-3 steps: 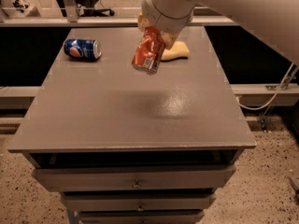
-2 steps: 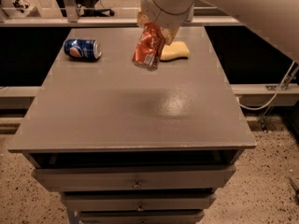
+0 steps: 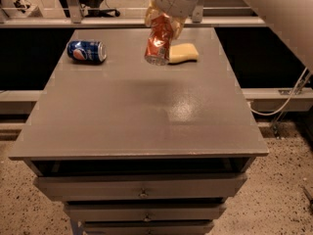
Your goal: Place coke can upright
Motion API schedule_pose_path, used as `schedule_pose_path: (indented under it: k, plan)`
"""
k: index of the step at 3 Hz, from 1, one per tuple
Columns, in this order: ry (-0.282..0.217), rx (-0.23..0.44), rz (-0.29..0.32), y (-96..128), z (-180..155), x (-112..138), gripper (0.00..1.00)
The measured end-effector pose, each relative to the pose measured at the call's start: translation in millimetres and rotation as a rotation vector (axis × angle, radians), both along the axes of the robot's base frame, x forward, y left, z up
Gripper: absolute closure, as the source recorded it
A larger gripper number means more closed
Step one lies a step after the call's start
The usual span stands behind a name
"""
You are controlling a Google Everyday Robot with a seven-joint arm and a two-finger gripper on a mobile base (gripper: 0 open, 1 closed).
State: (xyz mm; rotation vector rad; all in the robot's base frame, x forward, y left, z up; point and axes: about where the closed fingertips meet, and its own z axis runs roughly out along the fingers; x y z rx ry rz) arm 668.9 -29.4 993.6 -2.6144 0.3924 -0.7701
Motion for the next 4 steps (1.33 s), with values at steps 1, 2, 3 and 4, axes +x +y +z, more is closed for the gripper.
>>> schedule_pose_path:
  k: [1,2,3,4]
  plan:
    - [0.018,0.047,0.16,15.8,4.9,18.0,1.0]
    - [-0.052,0.04,0.222,12.1,30.5,24.3,1.0]
    - [-0.052,0.038,0.222,12.2,30.2,24.4,1.0]
    - [-0.104,-0.009,0.289,14.4,27.0,25.1,1.0]
